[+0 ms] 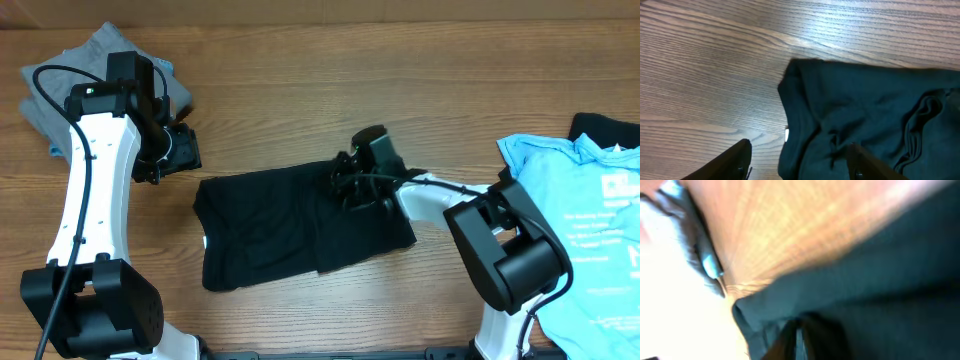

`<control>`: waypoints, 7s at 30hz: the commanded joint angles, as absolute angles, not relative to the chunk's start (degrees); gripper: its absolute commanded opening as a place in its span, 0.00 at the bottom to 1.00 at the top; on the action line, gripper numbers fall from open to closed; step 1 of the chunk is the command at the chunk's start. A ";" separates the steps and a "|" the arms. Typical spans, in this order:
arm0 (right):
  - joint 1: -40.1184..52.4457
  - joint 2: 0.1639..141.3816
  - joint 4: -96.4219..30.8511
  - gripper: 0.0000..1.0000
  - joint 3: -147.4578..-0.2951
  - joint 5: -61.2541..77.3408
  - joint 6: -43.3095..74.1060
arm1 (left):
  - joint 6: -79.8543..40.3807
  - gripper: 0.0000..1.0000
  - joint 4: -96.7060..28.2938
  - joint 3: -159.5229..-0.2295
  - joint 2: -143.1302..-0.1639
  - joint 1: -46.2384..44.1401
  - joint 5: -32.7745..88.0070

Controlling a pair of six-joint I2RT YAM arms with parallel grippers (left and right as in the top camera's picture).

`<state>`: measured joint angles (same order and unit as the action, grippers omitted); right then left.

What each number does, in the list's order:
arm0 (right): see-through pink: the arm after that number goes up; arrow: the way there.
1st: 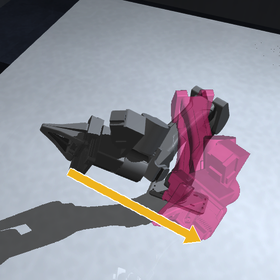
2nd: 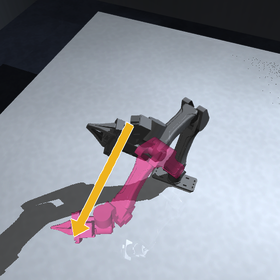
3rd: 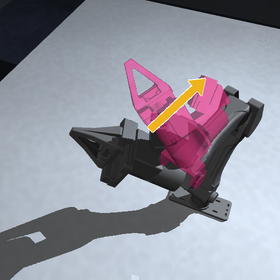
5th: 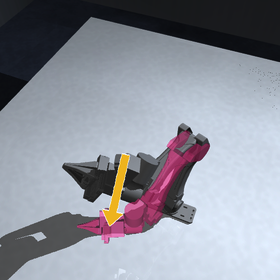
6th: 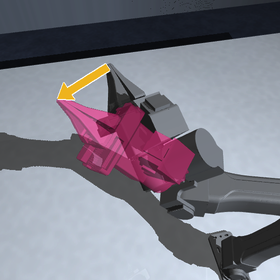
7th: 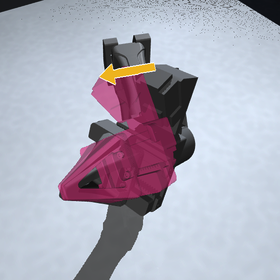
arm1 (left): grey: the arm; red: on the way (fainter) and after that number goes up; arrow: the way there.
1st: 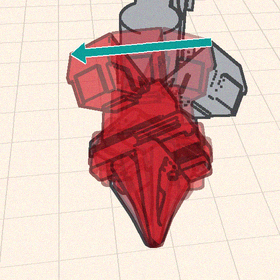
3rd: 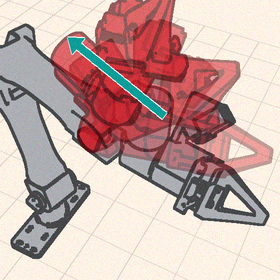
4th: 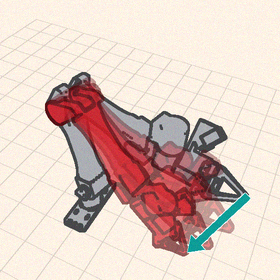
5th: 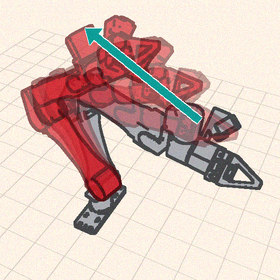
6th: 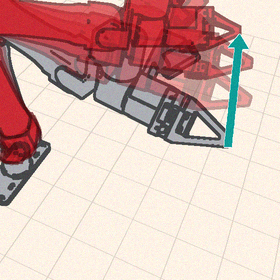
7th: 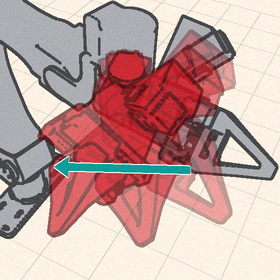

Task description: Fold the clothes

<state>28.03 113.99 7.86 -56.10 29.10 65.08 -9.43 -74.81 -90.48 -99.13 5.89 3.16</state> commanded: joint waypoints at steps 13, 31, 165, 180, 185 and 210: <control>18.55 101.12 -24.29 0.16 -59.40 45.50 32.47 | -7.25 0.73 -63.72 -70.06 -99.09 6.11 14.79; 20.21 99.00 -43.62 0.09 -59.22 9.15 31.68 | -5.06 0.86 -55.99 -59.20 -99.11 11.70 18.09; 18.24 85.60 -48.60 0.14 -59.40 6.46 35.51 | -17.91 0.35 -59.46 -69.47 -101.25 -28.10 2.57; 18.24 85.60 -48.58 0.15 -59.40 6.44 35.51 | -24.43 0.33 -61.04 -69.47 -101.25 -29.67 4.36; 18.24 85.60 -49.01 0.15 -59.40 6.42 35.40 | -24.36 0.28 -63.09 -70.61 -101.25 -29.63 1.04; 18.24 85.60 -43.35 0.18 -59.40 15.75 28.82 | -21.17 0.50 -85.08 -94.91 -101.25 -27.83 -12.62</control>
